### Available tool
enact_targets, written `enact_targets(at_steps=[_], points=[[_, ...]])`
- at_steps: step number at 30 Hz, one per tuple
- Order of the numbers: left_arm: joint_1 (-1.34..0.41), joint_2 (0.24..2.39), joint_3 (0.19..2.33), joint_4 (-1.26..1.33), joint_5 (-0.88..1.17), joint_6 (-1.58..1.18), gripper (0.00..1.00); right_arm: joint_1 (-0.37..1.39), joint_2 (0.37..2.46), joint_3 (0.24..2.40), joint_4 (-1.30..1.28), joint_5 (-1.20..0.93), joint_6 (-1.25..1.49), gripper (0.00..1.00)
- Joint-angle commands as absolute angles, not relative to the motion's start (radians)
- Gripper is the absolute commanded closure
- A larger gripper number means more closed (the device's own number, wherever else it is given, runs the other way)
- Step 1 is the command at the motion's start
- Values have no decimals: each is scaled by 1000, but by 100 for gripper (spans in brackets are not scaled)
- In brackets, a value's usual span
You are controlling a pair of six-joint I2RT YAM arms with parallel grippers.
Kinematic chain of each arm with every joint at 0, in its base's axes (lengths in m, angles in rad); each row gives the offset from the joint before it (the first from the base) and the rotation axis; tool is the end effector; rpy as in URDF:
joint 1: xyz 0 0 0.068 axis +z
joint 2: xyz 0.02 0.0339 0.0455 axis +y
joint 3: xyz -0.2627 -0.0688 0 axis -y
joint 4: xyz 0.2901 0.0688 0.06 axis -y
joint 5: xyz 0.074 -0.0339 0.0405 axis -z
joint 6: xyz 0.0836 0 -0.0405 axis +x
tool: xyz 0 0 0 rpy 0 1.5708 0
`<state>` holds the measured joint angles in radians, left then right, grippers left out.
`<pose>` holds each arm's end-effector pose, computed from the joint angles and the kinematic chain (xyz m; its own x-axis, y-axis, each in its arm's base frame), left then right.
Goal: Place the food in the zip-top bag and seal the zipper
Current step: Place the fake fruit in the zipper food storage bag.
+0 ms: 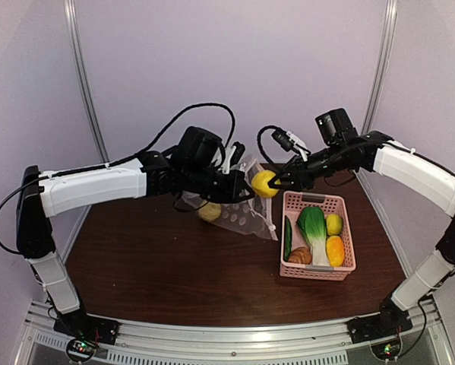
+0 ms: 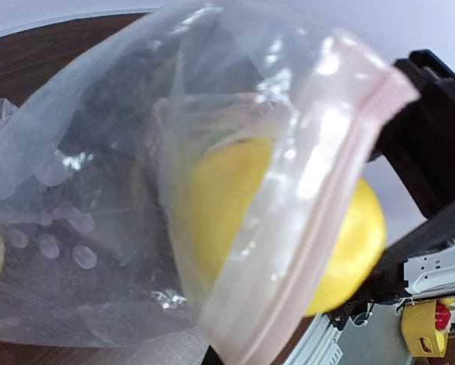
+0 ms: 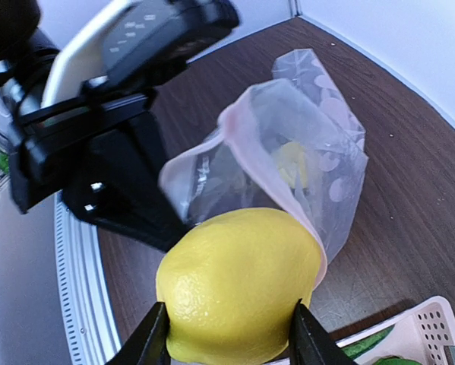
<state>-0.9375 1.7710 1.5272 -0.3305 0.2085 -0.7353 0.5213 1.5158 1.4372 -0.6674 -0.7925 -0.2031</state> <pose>0.2814 -0.4125 0.2745 -0.8364 0.0303 -0.5472 0.4455 0.6193 -0.6466 0.3146 0.2493 0.3228 -0.4145 -0.4013 -0.8168 -0.9054 0.2730 0.3252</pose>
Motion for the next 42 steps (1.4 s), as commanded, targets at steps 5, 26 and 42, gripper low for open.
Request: enact_targets(at_steps=[5,26,42], points=[[-967,1750,1576,-272,273,-715,100,524,1554,1424,-594,-597,-164,63],[-947,1718,1586,-333,174,-679,100,322,1430,1518,-775,-988,-183,26],[-945,1718,1565,-315,192,-668,100,184,1424,1183,-838,-297,-376,27]])
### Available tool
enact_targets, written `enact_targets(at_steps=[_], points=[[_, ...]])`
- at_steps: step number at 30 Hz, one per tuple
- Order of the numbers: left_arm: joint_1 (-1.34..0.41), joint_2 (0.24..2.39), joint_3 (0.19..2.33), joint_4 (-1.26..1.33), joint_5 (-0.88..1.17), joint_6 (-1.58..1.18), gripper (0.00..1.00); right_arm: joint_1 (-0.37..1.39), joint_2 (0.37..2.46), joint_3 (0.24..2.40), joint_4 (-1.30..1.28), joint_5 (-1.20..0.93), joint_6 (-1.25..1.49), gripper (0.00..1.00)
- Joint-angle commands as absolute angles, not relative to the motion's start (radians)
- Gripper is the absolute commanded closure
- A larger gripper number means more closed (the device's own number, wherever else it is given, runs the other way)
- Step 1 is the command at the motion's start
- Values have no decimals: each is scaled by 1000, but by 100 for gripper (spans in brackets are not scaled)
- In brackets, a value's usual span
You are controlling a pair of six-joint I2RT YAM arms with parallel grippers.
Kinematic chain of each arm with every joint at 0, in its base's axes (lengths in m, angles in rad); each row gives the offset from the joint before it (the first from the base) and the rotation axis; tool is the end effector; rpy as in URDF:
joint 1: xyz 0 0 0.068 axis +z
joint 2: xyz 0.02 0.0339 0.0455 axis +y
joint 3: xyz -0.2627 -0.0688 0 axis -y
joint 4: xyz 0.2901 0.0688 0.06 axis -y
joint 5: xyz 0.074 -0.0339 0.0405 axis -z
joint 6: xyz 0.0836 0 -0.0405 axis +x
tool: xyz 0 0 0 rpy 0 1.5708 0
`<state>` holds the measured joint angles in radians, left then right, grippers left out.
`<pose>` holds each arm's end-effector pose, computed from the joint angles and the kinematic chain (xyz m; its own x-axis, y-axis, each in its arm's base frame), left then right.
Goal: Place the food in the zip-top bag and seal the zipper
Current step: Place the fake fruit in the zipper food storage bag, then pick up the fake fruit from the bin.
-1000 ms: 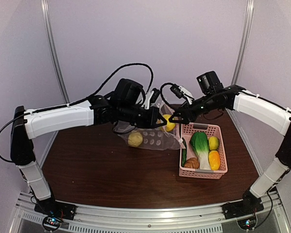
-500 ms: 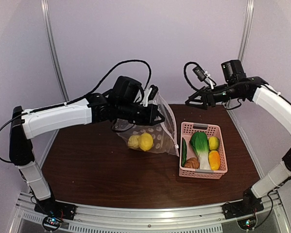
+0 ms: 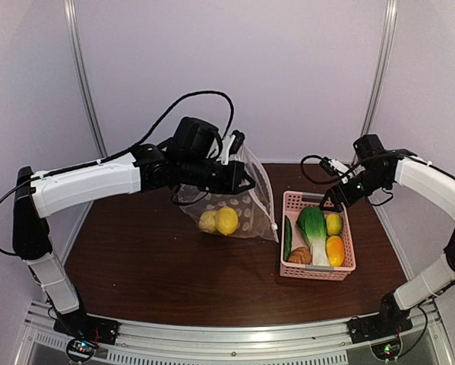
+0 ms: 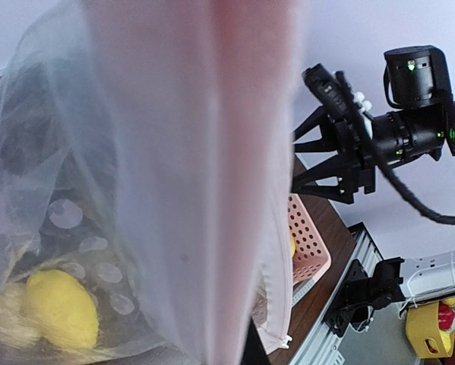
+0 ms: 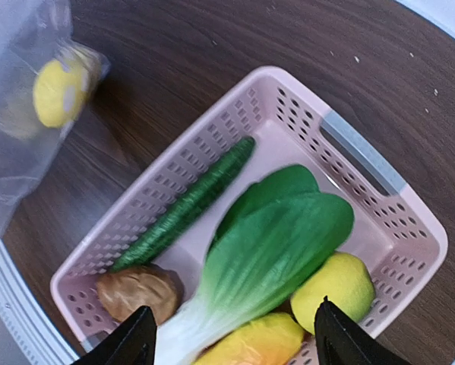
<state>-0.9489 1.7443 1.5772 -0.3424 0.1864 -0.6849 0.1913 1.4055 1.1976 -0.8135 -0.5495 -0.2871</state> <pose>0.2774 -0.4136 0.3070 -0.7849 0.0281 -0.6189 0.5118 0.5923 -0.6223 0.3342 0.1092 0.2475 -0.6813 -0.3779 -0.6269 -0.6494 0.7073 0.2793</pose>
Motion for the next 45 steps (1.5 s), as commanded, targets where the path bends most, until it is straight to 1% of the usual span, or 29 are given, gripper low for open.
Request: enact_targets(at_steps=[1,6,9,17,22,25,29,31,33,37,40,45], points=[[-944,1717,1562,-315,195,-670,100,184,1436,1183,-852,-259,-416,26],[-945,1715,1550,-309,203,-675,100,184,1503,1180,-895,-172,-599,26],[-945,1713,1548,-308,205,-676,100,184,1550,1198,-911,-171,-661,26],[-944,1706,1542,-313,203,-678,100,184,1659,1218,-862,-109,-696,25],[-944,1700,1532,-311,200,-683,100,184,1705,1214,-832,-110,-685,28],[-945,1700,1524,-307,199,-683,100,184,1718,1206,-812,-109,-678,33],[-945,1704,1526,-303,202,-689,100,184,1715,1212,-824,-114,-663,47],[-945,1706,1530,-302,202,-689,100,184,1675,1219,-847,-123,-656,53],[-945,1709,1532,-301,203,-689,100,184,1610,1224,-868,-140,-647,56],[-944,1724,1536,-296,204,-687,100,184,1467,1267,-937,-205,-619,56],[-945,1741,1537,-281,217,-694,100,188,1387,1317,-994,-313,-600,57],[-945,1770,1557,-274,229,-700,100,216,1306,1393,-1057,-642,-583,57]])
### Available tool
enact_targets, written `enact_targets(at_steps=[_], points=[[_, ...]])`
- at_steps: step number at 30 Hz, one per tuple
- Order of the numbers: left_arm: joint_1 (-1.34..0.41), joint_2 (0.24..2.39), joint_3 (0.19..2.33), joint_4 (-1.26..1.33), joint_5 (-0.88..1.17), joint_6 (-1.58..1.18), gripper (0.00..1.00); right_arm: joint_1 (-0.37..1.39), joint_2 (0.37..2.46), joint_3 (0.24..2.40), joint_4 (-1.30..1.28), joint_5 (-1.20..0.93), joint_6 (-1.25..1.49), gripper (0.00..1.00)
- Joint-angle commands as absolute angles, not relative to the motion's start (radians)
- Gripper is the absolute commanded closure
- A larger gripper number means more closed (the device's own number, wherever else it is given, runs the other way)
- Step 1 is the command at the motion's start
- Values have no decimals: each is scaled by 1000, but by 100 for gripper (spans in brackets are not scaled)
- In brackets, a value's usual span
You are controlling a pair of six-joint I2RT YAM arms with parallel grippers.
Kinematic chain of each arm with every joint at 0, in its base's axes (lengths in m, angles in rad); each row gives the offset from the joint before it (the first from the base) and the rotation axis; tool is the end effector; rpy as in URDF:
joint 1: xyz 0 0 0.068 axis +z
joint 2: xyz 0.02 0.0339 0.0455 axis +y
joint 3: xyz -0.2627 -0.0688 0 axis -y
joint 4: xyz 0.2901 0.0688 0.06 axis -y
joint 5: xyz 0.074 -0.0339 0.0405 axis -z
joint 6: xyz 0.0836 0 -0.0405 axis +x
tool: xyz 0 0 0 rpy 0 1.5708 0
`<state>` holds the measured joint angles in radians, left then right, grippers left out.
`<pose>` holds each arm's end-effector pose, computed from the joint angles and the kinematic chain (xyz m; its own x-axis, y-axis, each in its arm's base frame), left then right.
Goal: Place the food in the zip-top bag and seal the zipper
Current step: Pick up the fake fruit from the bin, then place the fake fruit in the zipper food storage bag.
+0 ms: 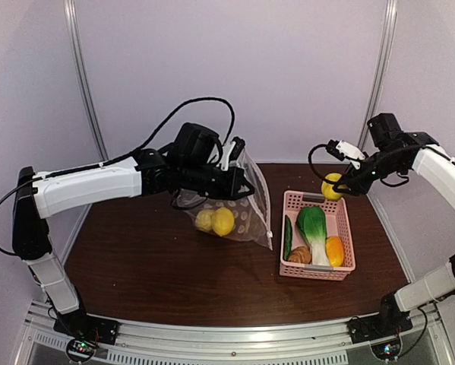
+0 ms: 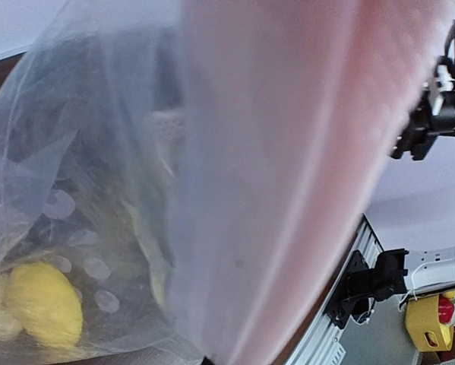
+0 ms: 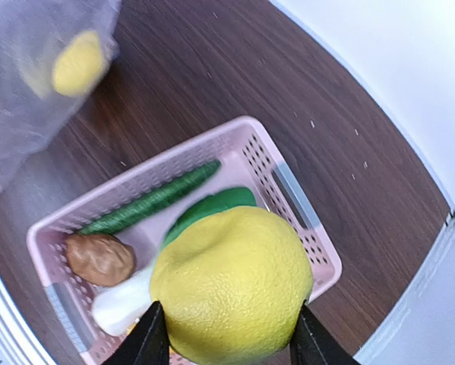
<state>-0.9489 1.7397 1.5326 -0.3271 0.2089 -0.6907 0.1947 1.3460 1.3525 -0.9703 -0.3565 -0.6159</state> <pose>0.2740 -0.4120 0.2922 -0.8014 0.0483 -0.5961 0.5040 0.5911 -0.6297 0.3260 0.0940 0.3063 -0.4402 -0.6386 -0.6312 -0.7729 0.6272 -0.0955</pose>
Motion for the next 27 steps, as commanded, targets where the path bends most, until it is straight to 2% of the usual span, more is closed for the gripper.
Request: enact_targets(at_steps=[1,5,12,19,27], points=[[-945,1773,1560,-272,231,-701,100,223,1298,1402,-1048,-693,-569,57],[-945,1782,1575,-274,236,-703,100,256,1291,1451,-966,-897,-480,56],[-945,1782,1585,-285,238,-710,100,383,1335,1490,-808,-1039,-336,54],[-945,1777,1595,-286,243,-719,100,527,1386,1488,-747,-1050,-287,54],[-945,1759,1603,-297,255,-717,100,548,1448,1499,-760,-1001,-311,55]])
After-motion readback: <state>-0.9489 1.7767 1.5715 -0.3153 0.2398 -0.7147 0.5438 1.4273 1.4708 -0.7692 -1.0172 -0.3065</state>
